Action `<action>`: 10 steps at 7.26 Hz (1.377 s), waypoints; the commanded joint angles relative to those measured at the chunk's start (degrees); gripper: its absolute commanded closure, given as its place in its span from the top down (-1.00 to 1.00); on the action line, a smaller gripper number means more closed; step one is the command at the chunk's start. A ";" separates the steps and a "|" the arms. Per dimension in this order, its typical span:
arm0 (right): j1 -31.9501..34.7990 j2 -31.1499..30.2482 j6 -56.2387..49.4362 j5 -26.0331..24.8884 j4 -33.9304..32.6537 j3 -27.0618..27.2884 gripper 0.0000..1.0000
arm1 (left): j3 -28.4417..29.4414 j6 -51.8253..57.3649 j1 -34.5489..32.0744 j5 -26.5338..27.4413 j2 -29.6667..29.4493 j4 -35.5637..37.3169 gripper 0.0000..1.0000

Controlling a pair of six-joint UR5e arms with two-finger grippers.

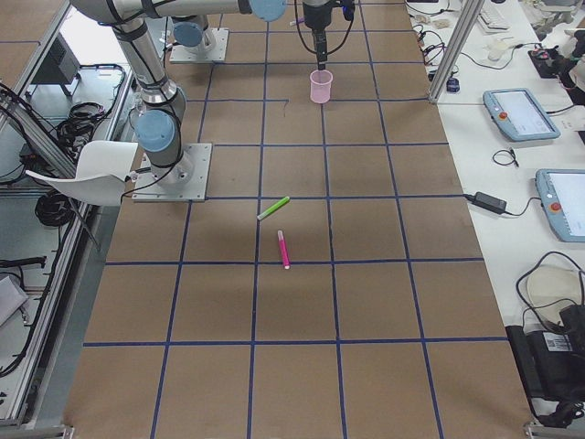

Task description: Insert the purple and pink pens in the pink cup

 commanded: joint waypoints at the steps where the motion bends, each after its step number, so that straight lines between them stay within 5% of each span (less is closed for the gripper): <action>1: -0.09 -0.17 0.13 -0.34 0.92 0.00 1.00 | -0.65 0.56 0.07 0.10 0.80 0.12 1.00; 6: -1.32 -0.17 -7.42 -1.83 1.28 0.09 1.00 | -0.74 0.74 0.07 -0.07 0.45 0.83 1.00; 8: -1.41 -2.96 -8.74 -10.04 2.58 2.44 1.00 | -0.65 0.74 0.24 -0.16 0.27 1.18 1.00; 10: -2.10 -4.74 -17.58 -10.89 1.54 5.88 1.00 | -0.65 0.66 0.24 -0.16 0.54 1.18 1.00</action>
